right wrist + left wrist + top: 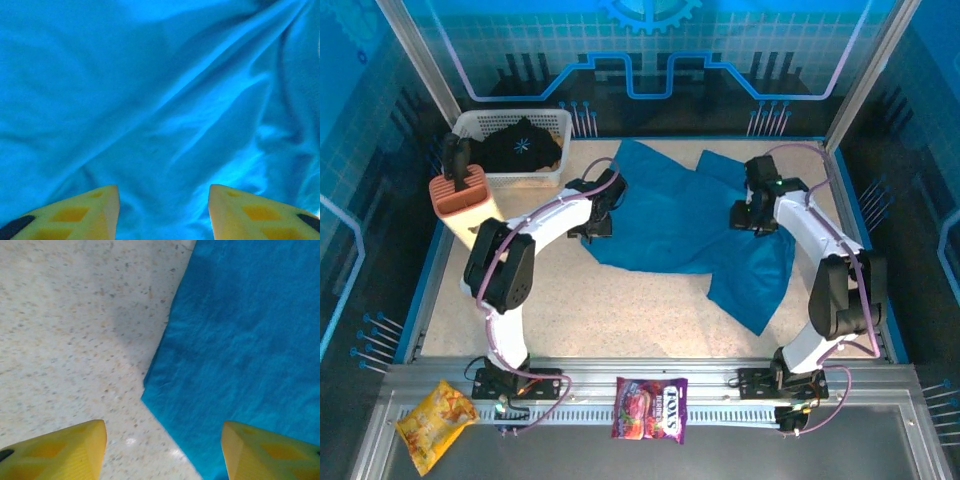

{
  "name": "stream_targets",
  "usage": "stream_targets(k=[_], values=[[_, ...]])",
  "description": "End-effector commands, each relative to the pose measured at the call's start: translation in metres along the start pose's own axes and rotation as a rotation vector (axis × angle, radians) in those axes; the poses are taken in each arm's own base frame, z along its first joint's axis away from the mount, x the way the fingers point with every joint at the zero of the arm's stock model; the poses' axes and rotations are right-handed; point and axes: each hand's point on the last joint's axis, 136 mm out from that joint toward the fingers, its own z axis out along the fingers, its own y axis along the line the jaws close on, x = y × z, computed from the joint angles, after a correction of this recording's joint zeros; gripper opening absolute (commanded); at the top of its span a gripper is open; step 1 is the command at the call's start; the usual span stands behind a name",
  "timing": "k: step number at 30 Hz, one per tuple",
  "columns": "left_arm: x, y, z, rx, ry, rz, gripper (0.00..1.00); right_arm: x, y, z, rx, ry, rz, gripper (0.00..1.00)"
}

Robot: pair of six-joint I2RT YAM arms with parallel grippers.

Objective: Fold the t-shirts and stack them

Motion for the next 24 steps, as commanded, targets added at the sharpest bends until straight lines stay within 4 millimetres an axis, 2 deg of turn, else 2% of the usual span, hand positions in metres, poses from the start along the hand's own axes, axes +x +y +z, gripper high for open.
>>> stream_targets(k=[1, 3, 5, 7, 9, 14, 18, 22, 24], values=[[-0.002, -0.01, 0.028, 0.036, 0.019, -0.049, 0.63, 0.029, 0.034, 0.004, -0.104, 0.044, -0.036, 0.57], [-0.006, -0.015, 0.037, 0.045, 0.024, -0.047, 0.54, 0.045, 0.049, 0.009, -0.132, 0.073, -0.062, 0.58], [-0.012, -0.02, 0.041, 0.047, 0.026, -0.037, 0.31, 0.059, 0.063, 0.015, -0.145, 0.097, -0.084, 0.6], [-0.019, -0.024, 0.035, 0.06, 0.025, -0.031, 0.11, 0.069, 0.074, 0.022, -0.155, 0.12, -0.099, 0.61], [-0.028, -0.029, 0.02, 0.075, 0.003, -0.022, 0.0, 0.079, 0.084, 0.031, -0.161, 0.145, -0.112, 0.61], [-0.052, -0.04, -0.015, 0.107, -0.058, 0.007, 0.0, 0.089, 0.095, 0.051, -0.154, 0.188, -0.121, 0.53], [-0.064, -0.052, -0.012, 0.121, -0.052, 0.024, 0.0, 0.089, 0.094, 0.064, -0.125, 0.209, -0.12, 0.46], [-0.06, -0.057, 0.0, 0.109, -0.02, 0.028, 0.0, 0.09, 0.093, 0.076, -0.099, 0.229, -0.121, 0.38], [-0.055, -0.055, -0.001, 0.117, -0.027, 0.017, 0.09, 0.09, 0.091, 0.082, -0.087, 0.24, -0.119, 0.31]])
